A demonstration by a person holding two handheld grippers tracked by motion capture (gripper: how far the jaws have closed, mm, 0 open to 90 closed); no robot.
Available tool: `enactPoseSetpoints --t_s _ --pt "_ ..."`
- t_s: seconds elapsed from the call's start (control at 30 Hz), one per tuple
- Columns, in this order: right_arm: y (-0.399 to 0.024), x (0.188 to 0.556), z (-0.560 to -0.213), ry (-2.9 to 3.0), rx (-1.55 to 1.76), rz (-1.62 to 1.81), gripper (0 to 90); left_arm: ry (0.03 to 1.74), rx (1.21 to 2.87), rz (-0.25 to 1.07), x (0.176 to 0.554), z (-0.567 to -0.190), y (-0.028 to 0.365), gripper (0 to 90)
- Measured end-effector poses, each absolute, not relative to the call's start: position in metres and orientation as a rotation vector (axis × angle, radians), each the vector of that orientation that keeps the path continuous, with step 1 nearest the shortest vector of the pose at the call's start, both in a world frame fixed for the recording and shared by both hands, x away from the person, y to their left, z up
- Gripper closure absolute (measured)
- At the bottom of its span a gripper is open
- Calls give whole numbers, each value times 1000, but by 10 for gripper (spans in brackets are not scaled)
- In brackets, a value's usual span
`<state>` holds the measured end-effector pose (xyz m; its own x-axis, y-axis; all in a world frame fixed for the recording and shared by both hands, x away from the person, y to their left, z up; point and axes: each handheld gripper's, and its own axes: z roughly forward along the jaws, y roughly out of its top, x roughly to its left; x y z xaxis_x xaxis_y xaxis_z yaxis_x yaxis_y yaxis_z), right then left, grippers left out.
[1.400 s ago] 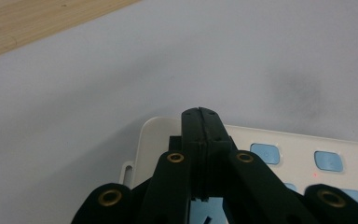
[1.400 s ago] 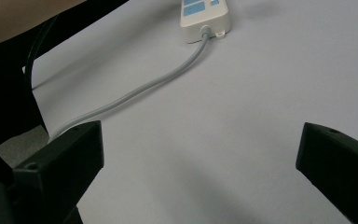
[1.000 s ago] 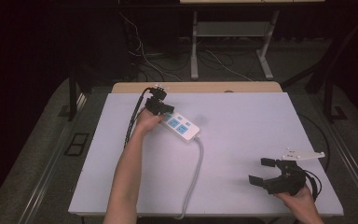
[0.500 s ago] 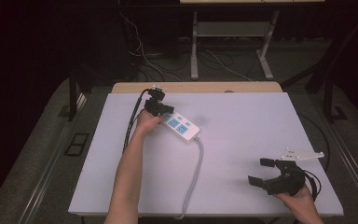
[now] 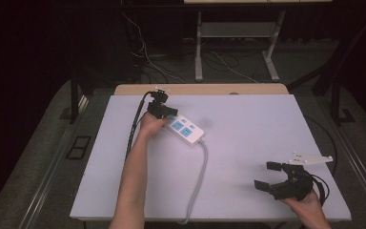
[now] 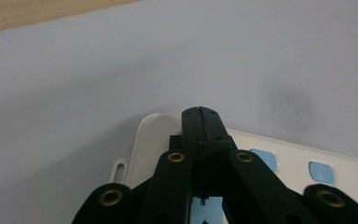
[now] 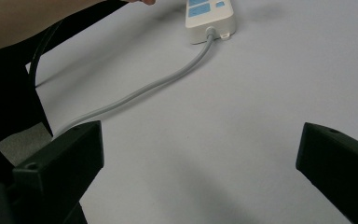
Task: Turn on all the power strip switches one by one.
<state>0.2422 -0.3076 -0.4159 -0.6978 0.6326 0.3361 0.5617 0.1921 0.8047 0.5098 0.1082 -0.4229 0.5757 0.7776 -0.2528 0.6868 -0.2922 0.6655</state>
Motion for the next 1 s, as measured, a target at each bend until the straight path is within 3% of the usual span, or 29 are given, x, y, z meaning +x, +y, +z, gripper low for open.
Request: enactPoseSetpoints --t_s 0.4,0.57,1.0 --pt "-310 242 -416 2358 1195 1554 5 1171 2023 138 509 -425 110 898" --pt "-310 243 -416 2357 1200 1554 5 1157 2055 201 508 -423 105 895" --pt "-310 244 -418 2360 1206 1551 5 1009 2036 233 490 -401 91 892"
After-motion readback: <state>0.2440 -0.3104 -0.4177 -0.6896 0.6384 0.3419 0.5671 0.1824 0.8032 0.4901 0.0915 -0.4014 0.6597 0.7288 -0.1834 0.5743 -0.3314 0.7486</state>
